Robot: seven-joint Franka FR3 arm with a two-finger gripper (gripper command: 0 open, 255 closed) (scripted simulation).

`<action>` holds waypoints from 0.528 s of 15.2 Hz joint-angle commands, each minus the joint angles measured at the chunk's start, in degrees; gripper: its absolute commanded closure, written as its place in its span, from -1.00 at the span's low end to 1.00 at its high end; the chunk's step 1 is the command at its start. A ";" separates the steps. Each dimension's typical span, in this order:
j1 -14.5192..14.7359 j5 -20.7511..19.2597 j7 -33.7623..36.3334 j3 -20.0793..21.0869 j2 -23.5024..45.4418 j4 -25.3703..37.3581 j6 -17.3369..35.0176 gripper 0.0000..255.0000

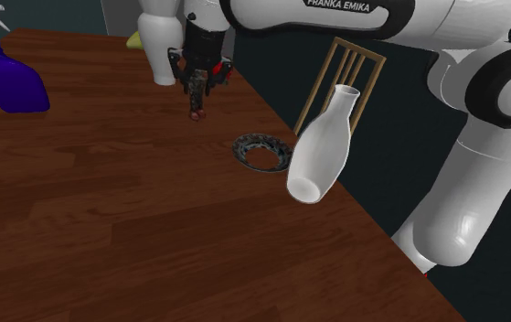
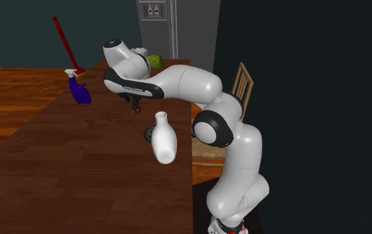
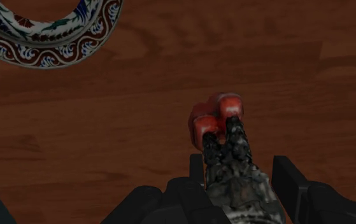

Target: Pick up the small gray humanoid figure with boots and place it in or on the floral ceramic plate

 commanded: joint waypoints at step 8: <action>0.21 0.68 -1.38 0.29 -0.91 5.25 -5.88 1.00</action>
